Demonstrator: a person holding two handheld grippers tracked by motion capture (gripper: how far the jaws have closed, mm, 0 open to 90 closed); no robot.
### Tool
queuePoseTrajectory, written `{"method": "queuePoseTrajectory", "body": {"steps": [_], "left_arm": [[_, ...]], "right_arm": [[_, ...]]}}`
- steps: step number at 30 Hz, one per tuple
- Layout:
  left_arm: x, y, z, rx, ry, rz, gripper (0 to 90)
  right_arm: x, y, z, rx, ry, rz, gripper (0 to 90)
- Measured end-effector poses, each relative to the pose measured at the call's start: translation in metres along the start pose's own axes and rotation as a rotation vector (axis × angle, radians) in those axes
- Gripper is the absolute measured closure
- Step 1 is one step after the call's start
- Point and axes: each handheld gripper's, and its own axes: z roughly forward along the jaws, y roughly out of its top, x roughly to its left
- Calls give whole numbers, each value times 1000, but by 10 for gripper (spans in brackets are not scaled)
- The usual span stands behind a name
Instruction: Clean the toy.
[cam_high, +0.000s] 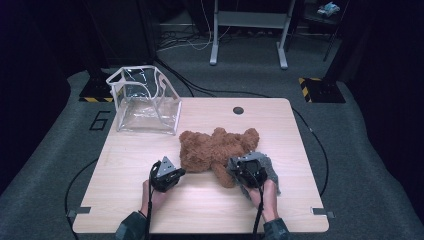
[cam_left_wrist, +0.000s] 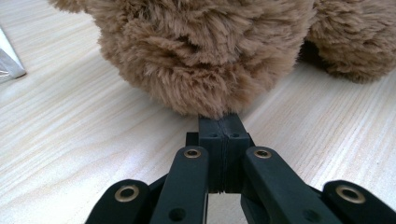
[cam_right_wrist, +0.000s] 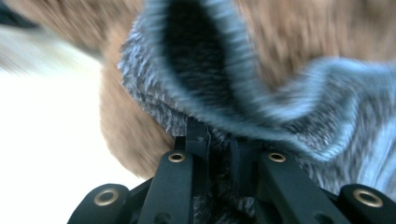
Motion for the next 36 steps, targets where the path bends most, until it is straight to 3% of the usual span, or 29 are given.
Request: {"method": "queuePoseTrajectory", "body": {"steps": [3,5,9,11,16,21,24,27,30,32,36], "left_arm": [[0,0,0,3,0,-3,897],[0,0,0,3,2,-4,897],[0,0,0,10,0,1,898],[-1,0,1,0,9,-3,898],[0,0,0,9,0,6,898],[0,0,0,7,1,2,898],[0,0,0,5,-3,-5,898],[1,0,0,6,0,6,898],[0,0,0,1,-2,-6,898],[0,0,0,2,-1,-2,898],[0,0,0,3,-2,-1,898]], "right_arm": [[7,10,10,-15,-6,-13,807],[8,14,21,-7,19,22,807],[12,16,28,-10,93,45,808],[16,15,28,2,109,40,808],[30,10,30,22,156,-7,809],[44,3,31,56,256,-68,808],[42,0,25,38,233,-64,808],[29,2,12,-18,207,-3,808],[15,7,2,-58,121,33,807],[12,10,4,-68,85,26,806],[24,14,24,-46,81,10,806]]}}
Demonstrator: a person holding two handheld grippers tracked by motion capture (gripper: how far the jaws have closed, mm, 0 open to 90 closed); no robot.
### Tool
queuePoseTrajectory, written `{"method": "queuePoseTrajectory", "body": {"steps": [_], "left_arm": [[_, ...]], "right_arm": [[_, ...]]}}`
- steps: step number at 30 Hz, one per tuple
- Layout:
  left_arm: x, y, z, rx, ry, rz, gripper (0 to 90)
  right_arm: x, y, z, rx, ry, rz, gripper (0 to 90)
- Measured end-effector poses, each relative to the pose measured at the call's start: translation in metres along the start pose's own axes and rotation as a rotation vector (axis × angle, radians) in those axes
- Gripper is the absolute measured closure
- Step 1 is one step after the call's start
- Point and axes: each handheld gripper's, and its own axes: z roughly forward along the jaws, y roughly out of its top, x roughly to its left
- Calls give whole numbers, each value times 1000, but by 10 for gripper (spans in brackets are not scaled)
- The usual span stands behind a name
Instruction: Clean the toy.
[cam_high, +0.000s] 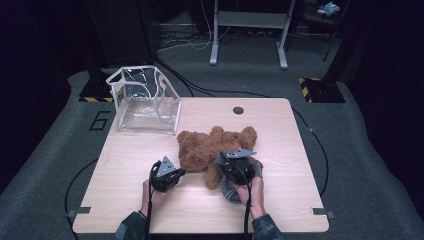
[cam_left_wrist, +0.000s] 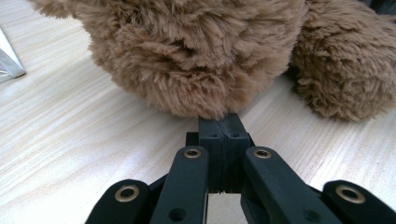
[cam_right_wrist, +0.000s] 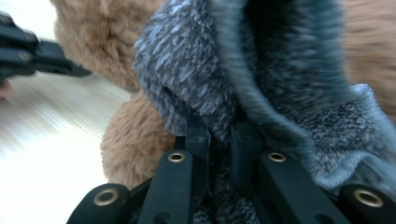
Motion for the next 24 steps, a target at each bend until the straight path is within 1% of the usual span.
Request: {"method": "queuePoseTrajectory", "body": {"steps": [1,2,3,5,7,8,9,10,11,12,13,14,15,16,17,18,20,22,23,24], "left_arm": [[0,0,0,0,0,0,898],[0,0,0,-1,1,1,898],[0,0,0,1,0,3,898],[1,0,0,5,1,12,898],[0,0,0,4,-2,3,898],[1,0,0,3,-1,6,898],[1,0,0,2,-1,6,898],[1,0,0,2,-1,6,898],[1,0,0,3,-2,4,898],[1,0,0,2,-1,5,898],[1,0,-1,2,-2,4,898],[1,0,-1,2,-2,4,898],[1,0,0,2,-2,4,898],[0,0,0,1,-2,4,898],[0,0,0,0,-2,4,898],[0,0,0,0,-2,5,898],[0,0,-1,1,-3,5,898],[0,0,-1,3,-6,6,898],[0,0,-1,2,-6,6,898],[0,0,0,-3,-2,3,898]], "right_arm": [[3,0,3,8,15,13,807],[4,-1,7,6,27,-14,808],[8,-2,10,9,42,-13,809],[10,-4,11,11,70,-11,811],[14,-7,11,21,106,-12,810],[17,-9,10,35,126,-9,811],[19,-12,10,43,152,-33,811],[23,-15,10,66,164,-37,810],[26,-17,10,86,175,-61,810],[27,-19,10,96,171,-74,810],[28,-20,7,104,161,-76,810],[27,-20,2,99,157,-57,810],[24,-18,-1,83,153,-54,809],[21,-14,-9,58,132,-27,809],[17,-9,-15,28,118,-30,809],[15,-3,-21,10,101,-14,809],[14,11,-29,-20,59,-14,807],[16,25,-28,-31,36,-45,806],[21,31,-26,-23,14,-31,806],[24,35,-21,-19,11,-48,805]]}}
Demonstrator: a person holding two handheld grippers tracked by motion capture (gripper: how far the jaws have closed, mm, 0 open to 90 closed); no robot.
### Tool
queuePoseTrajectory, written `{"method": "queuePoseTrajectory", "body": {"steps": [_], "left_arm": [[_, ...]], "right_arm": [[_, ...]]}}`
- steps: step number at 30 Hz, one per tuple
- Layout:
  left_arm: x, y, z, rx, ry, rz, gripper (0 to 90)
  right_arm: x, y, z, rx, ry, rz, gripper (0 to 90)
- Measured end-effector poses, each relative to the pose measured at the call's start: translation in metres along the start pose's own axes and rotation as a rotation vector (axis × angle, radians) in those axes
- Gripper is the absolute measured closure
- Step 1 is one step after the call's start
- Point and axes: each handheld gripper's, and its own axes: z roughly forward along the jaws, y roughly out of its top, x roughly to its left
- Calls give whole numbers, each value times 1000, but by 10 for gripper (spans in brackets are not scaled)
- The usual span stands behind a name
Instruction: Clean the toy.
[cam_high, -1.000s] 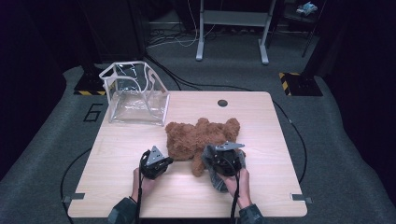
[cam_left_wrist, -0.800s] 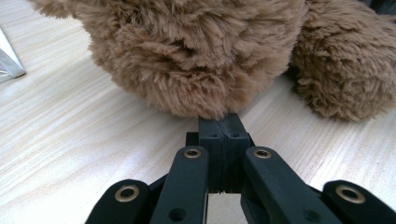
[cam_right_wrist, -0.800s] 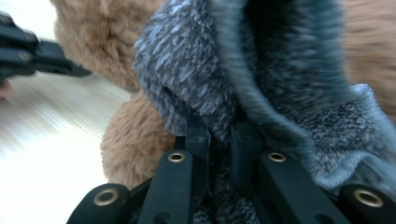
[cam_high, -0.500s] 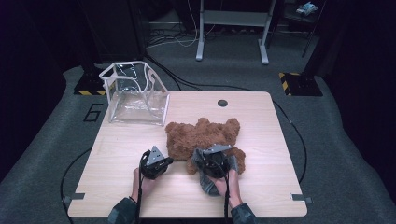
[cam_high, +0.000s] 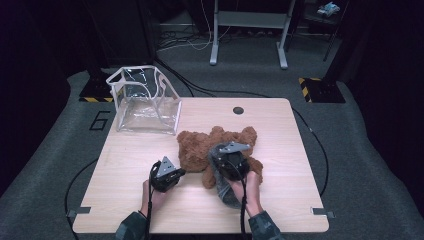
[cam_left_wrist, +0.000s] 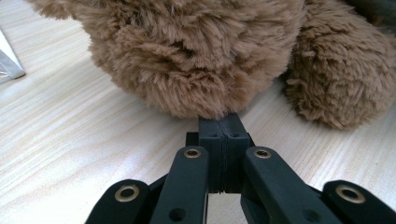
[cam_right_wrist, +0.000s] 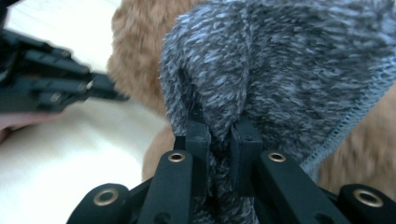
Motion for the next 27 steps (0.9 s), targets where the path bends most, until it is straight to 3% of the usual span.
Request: {"method": "queuePoseTrajectory", "body": {"steps": [3,6,11,17,21,24,27], "left_arm": [[0,0,0,0,-5,-5,898],[0,0,0,2,-7,-6,898],[0,0,0,2,-5,-9,898],[0,0,0,1,-3,-12,898],[0,0,0,-1,-3,-14,898],[0,0,0,-2,-3,-15,898],[0,0,0,-1,-3,-14,898]], "right_arm": [[9,7,18,41,-25,-55,805],[17,1,34,98,-27,-71,810],[20,-16,35,124,11,-63,815],[19,-46,32,229,77,-65,814],[7,-46,18,177,92,-15,812],[2,-32,4,97,58,-1,811],[1,-17,2,43,-7,-11,808]]}}
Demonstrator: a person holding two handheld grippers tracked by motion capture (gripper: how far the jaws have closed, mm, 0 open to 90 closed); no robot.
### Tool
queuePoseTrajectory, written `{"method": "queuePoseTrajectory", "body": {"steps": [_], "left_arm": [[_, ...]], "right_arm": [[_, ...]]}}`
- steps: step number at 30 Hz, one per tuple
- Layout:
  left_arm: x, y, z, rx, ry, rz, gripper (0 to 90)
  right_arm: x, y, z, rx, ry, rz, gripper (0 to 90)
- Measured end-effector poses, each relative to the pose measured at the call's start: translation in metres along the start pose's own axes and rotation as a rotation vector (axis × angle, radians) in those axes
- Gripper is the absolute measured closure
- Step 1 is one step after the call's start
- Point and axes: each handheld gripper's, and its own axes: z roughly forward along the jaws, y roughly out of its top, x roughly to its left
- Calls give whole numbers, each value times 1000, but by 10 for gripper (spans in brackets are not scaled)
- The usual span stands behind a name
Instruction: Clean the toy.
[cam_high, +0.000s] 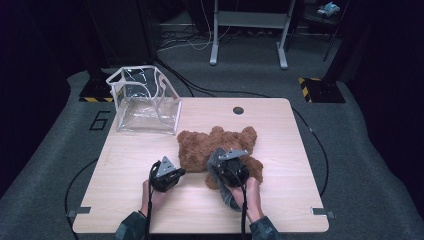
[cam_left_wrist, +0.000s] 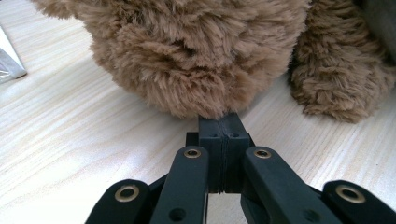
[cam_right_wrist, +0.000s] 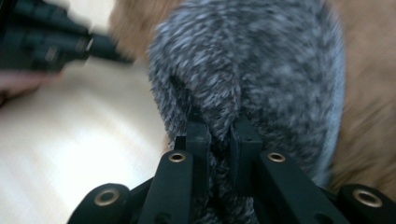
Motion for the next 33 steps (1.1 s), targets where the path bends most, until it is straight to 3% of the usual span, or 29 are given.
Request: {"method": "queuePoseTrajectory", "body": {"steps": [4,8,14,17,19,23,26,31,33], "left_arm": [[0,0,0,-4,0,-3,898],[0,0,0,2,1,8,898],[0,0,0,4,-2,6,898],[0,0,0,-2,-2,-4,898],[0,0,0,-2,-1,-4,898],[0,0,0,-1,-1,-3,898],[0,0,0,-3,-1,-5,898],[0,0,0,-3,0,-5,898],[0,0,0,-4,1,-4,898]], "right_arm": [[-1,9,18,32,-70,-10,807],[5,-4,32,74,-68,-24,810],[18,-29,31,131,-29,-49,812],[19,-38,30,183,-7,-61,813],[16,-37,25,183,5,-58,812],[10,-20,7,80,1,-48,810],[6,-1,-3,-4,-41,-66,810],[2,14,6,-25,-106,-70,808],[3,11,16,-4,-93,-75,808]]}}
